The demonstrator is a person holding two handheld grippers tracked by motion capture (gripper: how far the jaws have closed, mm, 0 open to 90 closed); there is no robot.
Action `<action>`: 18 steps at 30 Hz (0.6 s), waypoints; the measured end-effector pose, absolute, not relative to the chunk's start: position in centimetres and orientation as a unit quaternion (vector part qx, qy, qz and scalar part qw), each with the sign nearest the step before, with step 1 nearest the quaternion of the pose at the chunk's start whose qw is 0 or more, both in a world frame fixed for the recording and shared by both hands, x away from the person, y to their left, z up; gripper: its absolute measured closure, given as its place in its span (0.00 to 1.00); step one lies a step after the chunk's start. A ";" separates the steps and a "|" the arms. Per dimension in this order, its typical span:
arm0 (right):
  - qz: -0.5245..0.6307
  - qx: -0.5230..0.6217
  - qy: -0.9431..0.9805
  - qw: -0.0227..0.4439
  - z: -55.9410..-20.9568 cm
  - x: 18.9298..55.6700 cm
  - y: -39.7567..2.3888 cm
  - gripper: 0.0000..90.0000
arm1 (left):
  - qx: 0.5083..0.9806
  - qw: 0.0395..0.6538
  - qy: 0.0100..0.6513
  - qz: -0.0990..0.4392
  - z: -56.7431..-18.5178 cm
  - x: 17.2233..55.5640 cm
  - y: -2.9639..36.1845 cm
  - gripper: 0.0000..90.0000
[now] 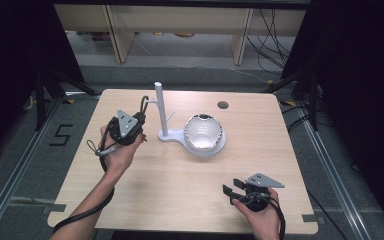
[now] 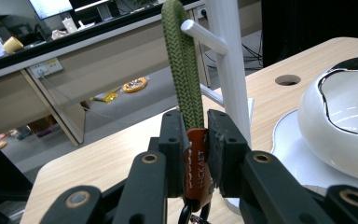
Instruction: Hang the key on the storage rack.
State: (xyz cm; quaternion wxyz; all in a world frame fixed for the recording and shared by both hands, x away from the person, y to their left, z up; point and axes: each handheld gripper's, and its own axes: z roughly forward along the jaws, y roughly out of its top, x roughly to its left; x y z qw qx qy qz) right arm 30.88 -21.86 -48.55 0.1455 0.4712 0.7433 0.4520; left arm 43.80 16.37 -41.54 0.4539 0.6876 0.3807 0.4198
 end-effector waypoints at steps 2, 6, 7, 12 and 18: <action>0.452 0.471 0.744 0.144 -48.6 30.9 -21.9 0.55 | 0.690 0.450 0.375 0.426 -41.5 43.7 16.2 0.85; 0.446 0.470 0.746 0.153 -48.5 30.8 -21.9 0.55 | 0.692 0.443 0.369 0.434 -41.4 43.5 16.1 0.85; 0.446 0.471 0.746 0.152 -48.5 30.8 -21.9 0.55 | 0.692 0.442 0.369 0.435 -41.4 43.5 16.0 0.85; 0.445 0.481 0.742 0.143 -48.4 30.7 -21.8 0.55 | 0.694 0.438 0.365 0.440 -41.4 43.4 15.9 0.85; 0.446 0.481 0.742 0.141 -48.4 30.7 -21.7 0.55 | 0.697 0.431 0.355 0.449 -41.4 43.3 15.5 0.85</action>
